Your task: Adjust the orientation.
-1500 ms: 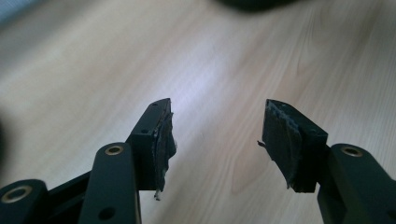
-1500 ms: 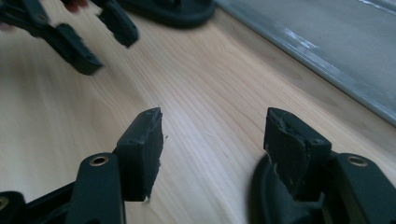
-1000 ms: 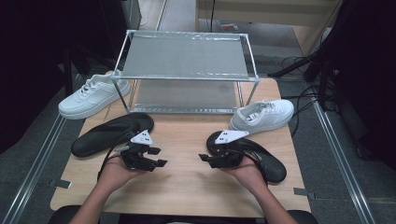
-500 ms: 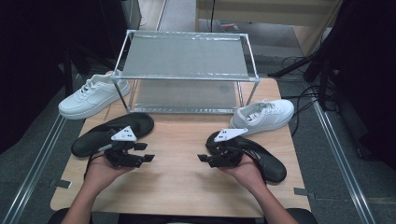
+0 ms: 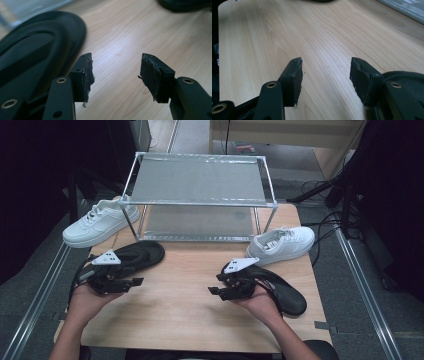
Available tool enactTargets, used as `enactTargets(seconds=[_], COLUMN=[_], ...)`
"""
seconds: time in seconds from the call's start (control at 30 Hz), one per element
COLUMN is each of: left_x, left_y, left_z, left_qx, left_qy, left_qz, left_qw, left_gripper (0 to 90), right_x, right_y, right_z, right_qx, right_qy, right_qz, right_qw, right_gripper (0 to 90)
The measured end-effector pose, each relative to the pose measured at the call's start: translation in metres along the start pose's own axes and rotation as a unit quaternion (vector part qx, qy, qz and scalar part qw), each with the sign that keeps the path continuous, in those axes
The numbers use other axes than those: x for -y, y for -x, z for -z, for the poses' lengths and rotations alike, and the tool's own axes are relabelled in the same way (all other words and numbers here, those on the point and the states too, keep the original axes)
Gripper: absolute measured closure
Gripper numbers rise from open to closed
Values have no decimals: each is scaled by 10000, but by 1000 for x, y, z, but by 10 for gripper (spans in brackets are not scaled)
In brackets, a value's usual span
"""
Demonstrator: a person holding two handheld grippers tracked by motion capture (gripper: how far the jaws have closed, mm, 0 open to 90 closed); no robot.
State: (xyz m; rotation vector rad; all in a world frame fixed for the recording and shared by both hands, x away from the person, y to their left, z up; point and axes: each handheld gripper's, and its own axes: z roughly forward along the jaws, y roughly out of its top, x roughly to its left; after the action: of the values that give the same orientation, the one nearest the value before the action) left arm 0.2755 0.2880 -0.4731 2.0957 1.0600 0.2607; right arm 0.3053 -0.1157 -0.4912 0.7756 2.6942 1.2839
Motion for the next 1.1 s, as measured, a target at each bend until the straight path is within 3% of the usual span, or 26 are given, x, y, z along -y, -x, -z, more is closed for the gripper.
enactTargets(seconds=[0.1, 0.3, 0.4, 0.5, 0.83, 1.1], left_x=[0, 3, 4, 4, 1, 2], left_y=[-13, -36, -45, -53, -60, -65], left_z=[4, 8, 8, 5, -19, -29], left_qx=[-90, -102, -225, -171, 80, -31], left_qy=[44, 123, 23, 7, -345, -628], left_qz=[-32, 95, -14, 119, -45, -192], left_qw=[9999, 9998, 9997, 9998, 9994, 9978], left_gripper=[435, 434, 436, 437, 520, 633], right_x=[0, 0, 0, 1, 12, 18], right_y=[0, -2, -4, -5, -9, -9], right_z=[-1, -4, -4, -4, 6, 12], right_qx=[0, -5, -10, -12, 128, 228], right_qy=[-19, -69, -69, -61, -35, -28], right_qz=[15, 49, 64, 62, 1, -93], right_qw=[10000, 10000, 10000, 10000, 9999, 9997], right_gripper=[450, 450, 449, 449, 448, 449])
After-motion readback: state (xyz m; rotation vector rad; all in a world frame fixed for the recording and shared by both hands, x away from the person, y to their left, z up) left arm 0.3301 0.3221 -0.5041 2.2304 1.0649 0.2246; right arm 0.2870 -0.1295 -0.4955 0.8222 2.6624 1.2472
